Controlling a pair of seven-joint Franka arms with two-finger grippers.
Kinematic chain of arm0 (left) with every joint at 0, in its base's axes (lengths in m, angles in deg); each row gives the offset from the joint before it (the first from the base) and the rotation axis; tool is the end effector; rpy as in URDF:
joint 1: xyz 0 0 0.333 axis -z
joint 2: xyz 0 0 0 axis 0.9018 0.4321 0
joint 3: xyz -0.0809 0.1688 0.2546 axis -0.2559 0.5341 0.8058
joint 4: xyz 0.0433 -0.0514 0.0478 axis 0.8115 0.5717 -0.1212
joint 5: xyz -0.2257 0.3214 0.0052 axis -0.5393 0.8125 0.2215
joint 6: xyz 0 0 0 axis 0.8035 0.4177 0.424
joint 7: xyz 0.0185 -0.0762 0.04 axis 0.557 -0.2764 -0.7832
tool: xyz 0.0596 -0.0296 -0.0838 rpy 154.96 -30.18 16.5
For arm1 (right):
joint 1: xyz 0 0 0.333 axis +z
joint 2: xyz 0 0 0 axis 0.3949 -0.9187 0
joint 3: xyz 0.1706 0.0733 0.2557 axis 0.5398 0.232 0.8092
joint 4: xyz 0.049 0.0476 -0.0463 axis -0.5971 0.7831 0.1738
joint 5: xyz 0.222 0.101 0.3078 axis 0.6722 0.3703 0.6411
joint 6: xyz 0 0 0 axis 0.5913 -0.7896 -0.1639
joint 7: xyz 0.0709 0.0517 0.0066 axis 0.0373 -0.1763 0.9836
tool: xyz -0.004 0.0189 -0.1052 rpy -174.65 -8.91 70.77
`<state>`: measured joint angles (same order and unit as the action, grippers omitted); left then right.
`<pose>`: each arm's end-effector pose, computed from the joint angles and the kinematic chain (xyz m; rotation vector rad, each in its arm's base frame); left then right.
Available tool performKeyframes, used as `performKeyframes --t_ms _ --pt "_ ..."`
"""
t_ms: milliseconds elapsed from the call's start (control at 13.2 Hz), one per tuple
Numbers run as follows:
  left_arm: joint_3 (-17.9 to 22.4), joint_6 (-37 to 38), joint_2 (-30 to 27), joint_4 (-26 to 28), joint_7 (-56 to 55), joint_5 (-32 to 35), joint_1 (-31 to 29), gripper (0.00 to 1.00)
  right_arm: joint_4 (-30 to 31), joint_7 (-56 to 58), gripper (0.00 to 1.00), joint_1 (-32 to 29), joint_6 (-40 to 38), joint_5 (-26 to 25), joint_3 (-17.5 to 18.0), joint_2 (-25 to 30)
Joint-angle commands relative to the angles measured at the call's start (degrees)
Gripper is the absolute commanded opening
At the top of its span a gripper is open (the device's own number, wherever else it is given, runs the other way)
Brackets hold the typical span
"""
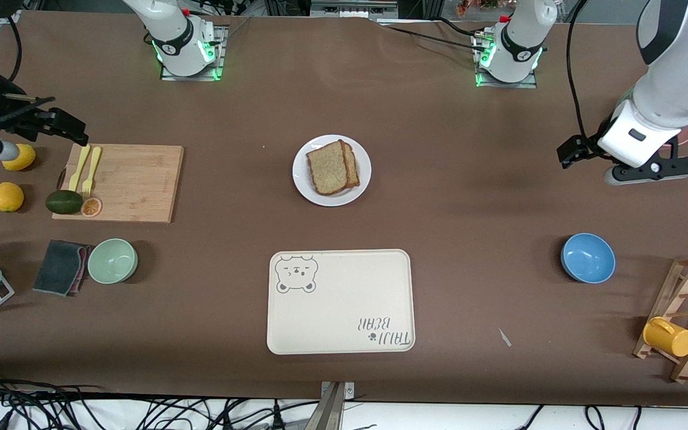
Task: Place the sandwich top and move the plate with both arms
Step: 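Move the left gripper toward the white plate rim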
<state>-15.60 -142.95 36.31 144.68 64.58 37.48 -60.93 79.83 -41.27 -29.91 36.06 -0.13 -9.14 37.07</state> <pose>0.5479 -0.0623 0.5255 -3.0370 -0.1694 0.1355 0.5459 0.0125 0.5980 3.1148 -0.1392 -0.0935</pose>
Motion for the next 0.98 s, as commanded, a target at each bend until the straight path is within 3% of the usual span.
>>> performKeyframes --t_ms 0,151,530,682,909 --pt "0.28 -1.71 -0.18 2.77 0.39 -0.44 0.48 1.00 0.19 3.21 1.00 -6.96 2.75 -0.17 5.10 0.77" --pt "0.01 -1.45 0.01 2.25 0.48 -0.26 0.58 1.00 0.28 2.43 0.96 -5.66 2.33 -0.25 4.94 0.59" --pt "-1.22 -1.19 0.18 2.60 1.44 -1.04 0.49 1.00 -0.07 2.60 0.98 -5.22 1.18 0.10 4.68 0.68" --pt "-1.22 -2.06 1.67 2.25 4.16 -5.33 0.40 1.00 -0.16 2.34 0.98 -2.51 1.09 0.27 2.23 0.33" --pt "-1.13 -8.38 3.86 2.86 7.32 -14.48 0.31 1.00 -0.16 2.34 0.98 -1.53 0.83 0.27 1.95 -0.03"
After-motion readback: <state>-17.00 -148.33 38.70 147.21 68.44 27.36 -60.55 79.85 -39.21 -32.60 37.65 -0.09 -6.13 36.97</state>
